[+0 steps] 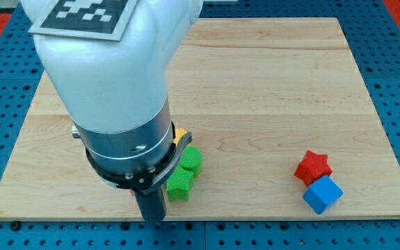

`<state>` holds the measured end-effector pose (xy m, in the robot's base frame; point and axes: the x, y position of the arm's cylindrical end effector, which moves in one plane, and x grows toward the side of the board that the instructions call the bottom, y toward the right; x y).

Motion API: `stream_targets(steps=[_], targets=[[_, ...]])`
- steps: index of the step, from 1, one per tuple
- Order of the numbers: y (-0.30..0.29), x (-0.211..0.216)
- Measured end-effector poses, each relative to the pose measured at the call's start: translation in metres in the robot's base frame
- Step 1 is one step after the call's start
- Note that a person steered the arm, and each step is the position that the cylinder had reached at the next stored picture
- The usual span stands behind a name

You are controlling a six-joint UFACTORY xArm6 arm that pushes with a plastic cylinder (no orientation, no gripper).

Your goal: Move the red starblue cube towards the top right side of the board

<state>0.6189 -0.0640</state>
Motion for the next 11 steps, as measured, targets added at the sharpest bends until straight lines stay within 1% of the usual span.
stream_targets(steps=[1, 3, 5, 6, 7, 8, 9, 11], targets=[[0.079, -0.001], [0.210, -0.001], [0.290, -0.001], [0.310, -0.002], [0.281, -0.005], [0.267, -0.011], [0.266, -0.023], [0.267, -0.078]])
